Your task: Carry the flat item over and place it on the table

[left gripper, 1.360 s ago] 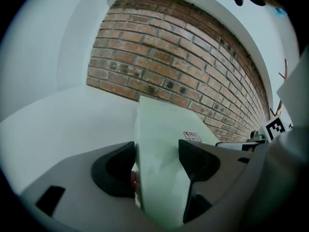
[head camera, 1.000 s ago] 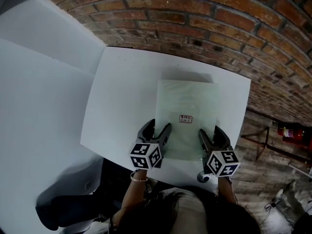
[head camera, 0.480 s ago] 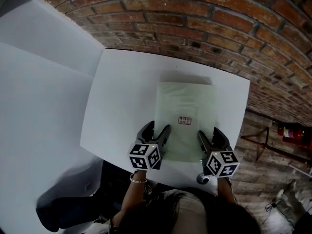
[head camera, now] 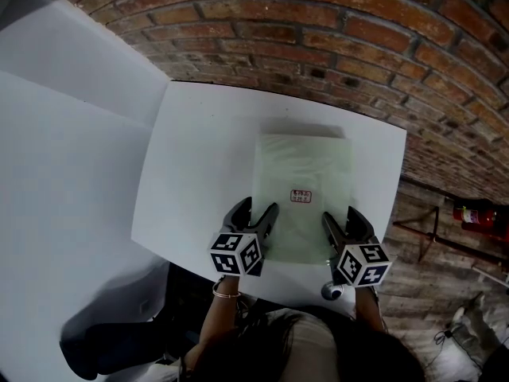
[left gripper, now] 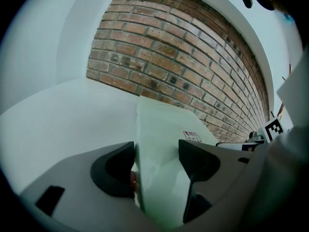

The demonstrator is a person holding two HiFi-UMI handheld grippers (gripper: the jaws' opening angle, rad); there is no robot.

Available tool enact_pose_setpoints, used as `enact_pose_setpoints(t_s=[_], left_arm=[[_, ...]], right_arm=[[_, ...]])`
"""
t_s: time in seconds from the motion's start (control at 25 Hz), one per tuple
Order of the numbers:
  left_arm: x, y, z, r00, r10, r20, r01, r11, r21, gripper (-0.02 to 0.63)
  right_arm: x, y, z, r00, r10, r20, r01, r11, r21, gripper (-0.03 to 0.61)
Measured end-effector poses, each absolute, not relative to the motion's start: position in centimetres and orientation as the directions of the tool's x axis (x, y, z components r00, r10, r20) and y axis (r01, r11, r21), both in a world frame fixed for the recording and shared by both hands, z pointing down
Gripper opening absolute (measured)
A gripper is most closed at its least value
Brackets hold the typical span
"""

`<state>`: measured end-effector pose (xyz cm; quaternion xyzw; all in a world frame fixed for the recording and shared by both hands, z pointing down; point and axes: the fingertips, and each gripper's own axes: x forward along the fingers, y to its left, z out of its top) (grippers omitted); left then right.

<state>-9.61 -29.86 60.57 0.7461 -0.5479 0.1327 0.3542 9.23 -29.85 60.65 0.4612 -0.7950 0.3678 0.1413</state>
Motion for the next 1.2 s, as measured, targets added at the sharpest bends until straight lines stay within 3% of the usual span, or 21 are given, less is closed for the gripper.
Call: enact_pose_setpoints(t_s=[1.2], left_arm=[[-9.86, -29.55, 60.14, 0.332, -0.723, 0.606, -0.934, -0.164, 0.316, 0.293]], right_arm=[[9.54, -29.25, 60.48, -0.497, -0.628, 0.599, -0.866, 0.326, -0.378, 0.284]])
